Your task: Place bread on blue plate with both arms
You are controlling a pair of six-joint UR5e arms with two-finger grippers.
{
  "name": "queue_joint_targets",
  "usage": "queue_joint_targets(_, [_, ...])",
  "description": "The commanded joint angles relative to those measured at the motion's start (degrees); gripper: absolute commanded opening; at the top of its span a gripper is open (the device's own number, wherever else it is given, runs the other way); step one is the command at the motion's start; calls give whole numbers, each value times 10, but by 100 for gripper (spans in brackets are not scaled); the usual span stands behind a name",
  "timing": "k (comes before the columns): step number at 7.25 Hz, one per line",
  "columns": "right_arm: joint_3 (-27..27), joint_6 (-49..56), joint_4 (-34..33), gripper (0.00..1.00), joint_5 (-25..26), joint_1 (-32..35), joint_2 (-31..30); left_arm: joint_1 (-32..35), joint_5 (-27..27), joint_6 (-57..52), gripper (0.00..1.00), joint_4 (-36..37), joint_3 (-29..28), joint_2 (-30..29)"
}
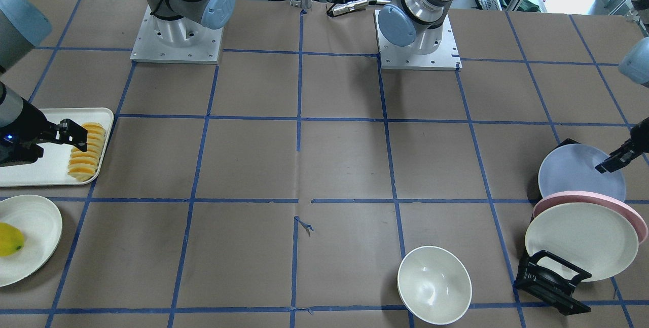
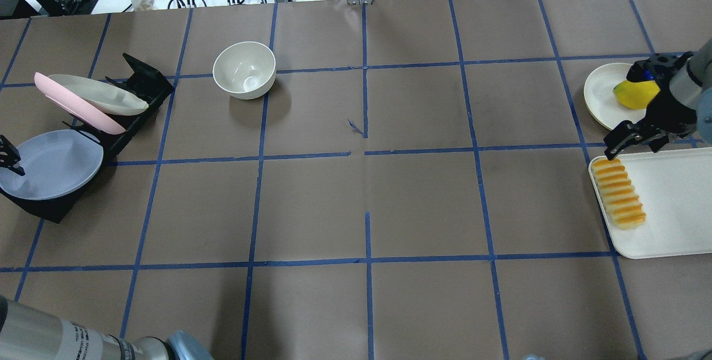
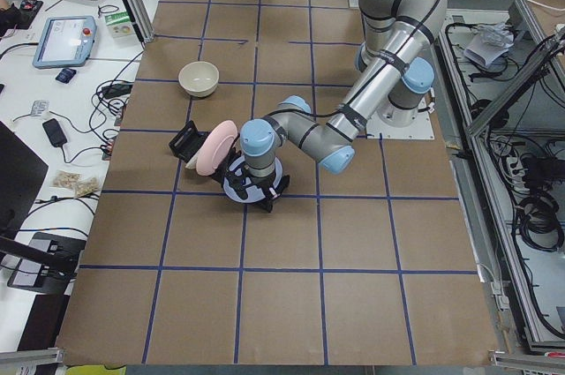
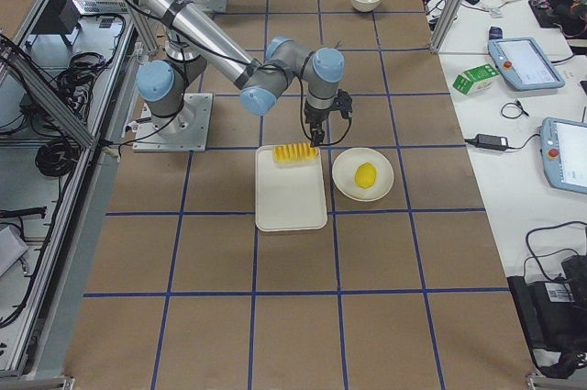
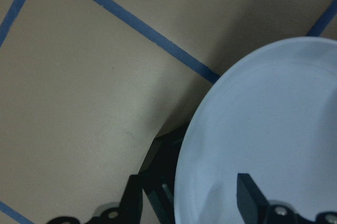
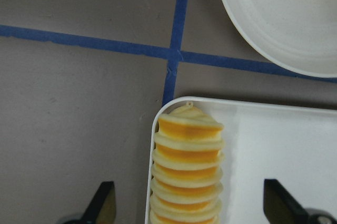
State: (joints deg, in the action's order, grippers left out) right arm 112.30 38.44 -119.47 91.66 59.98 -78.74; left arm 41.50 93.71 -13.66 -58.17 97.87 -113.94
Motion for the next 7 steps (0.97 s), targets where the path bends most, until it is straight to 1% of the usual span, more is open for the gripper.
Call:
queue_joint_targets(1, [21, 4, -55, 100, 2, -2, 36, 0, -2, 1, 12, -3, 1, 3])
queue_joint_targets(2, [26, 4, -53, 100, 3, -2, 39, 2, -5, 2, 0, -2, -4, 4])
queue_joint_targets(3, [30, 2, -53, 100, 9, -3, 40, 4, -3, 1, 0, -4, 0, 10])
queue_joint_targets(4, [40, 2, -54, 100, 18, -7, 39, 3, -4, 0, 0, -7, 2, 3])
queue_joint_targets(5, [42, 5, -50, 100, 20, -22, 40, 3, -2, 0, 0, -18, -5, 8])
queue_joint_targets(6, [42, 4, -48, 100, 20, -28, 41, 4, -1, -2, 0, -53, -20, 24])
queue_joint_targets(7, [44, 4, -45, 88, 19, -28, 46, 3, 1, -7, 0, -109, -48, 38])
